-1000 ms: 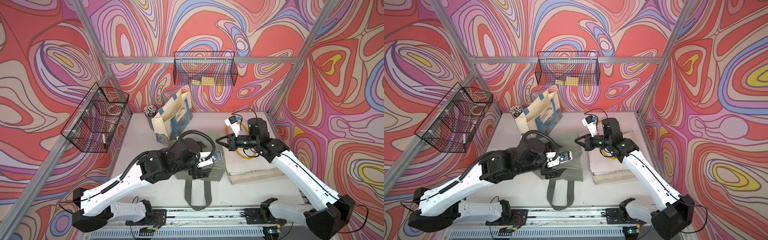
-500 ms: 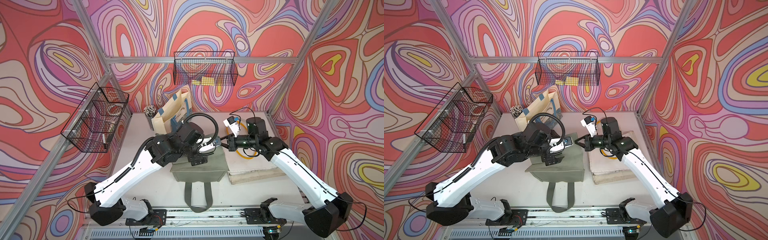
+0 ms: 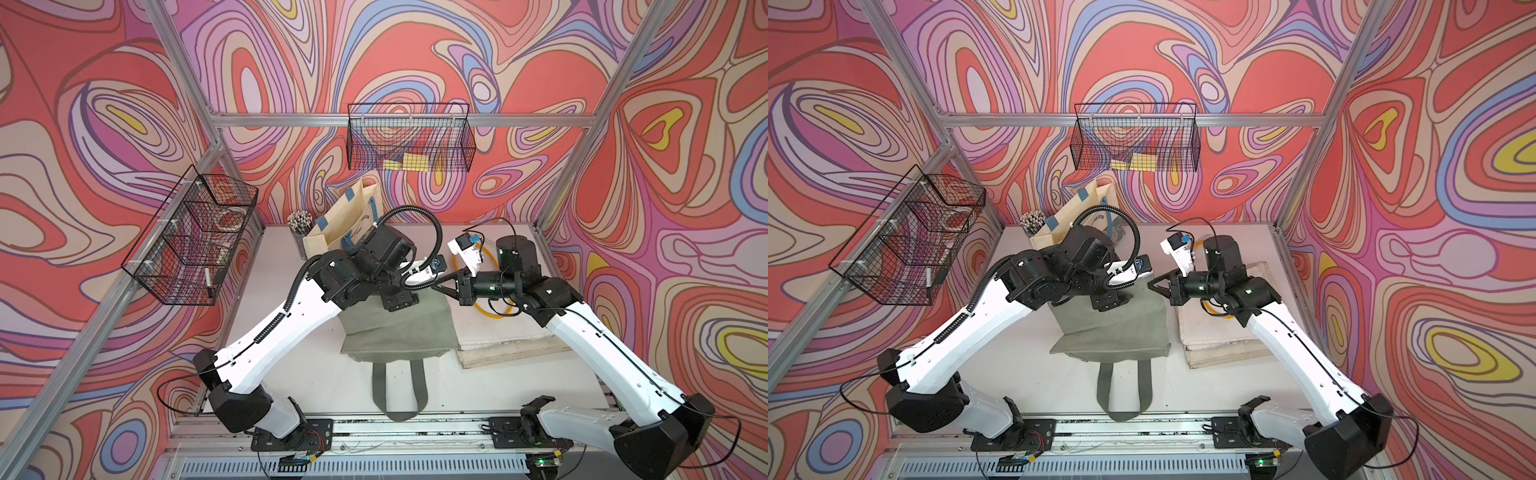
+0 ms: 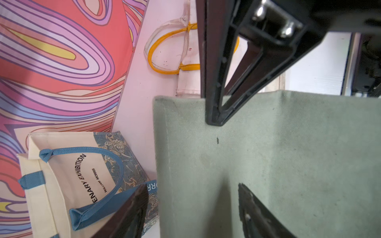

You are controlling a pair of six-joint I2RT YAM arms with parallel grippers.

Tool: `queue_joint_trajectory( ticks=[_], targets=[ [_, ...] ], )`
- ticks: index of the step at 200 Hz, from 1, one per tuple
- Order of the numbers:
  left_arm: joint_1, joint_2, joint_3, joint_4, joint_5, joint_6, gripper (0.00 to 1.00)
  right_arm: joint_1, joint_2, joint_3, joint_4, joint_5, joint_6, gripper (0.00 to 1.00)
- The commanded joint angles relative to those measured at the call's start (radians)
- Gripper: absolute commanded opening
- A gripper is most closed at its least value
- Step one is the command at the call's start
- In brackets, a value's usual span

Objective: Put away the canvas bag
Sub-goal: Press the canvas bag.

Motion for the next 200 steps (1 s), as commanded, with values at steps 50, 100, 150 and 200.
queue_joint_trajectory(
  ticks=[50,100,150,200],
  targets=[
    [0.035,0.061,0.053,-0.052,0.101,-0.04,0.0,0.048,0.012,0.024,0.037,0.02,-0.015,0.06],
    [0.036,0.022,0.024,0.002,0.1,-0.052,0.0,0.045,-0.049,0.038,-0.142,0.131,0.0,0.51],
    [0.038,-0.053,-0.079,0.054,0.119,-0.028,0.0,0.036,-0.175,0.016,-0.279,0.342,-0.038,0.5],
    [0.037,-0.109,-0.115,0.111,0.109,-0.051,0.0,0.014,-0.113,0.006,-0.378,0.373,-0.111,0.44]
  ],
)
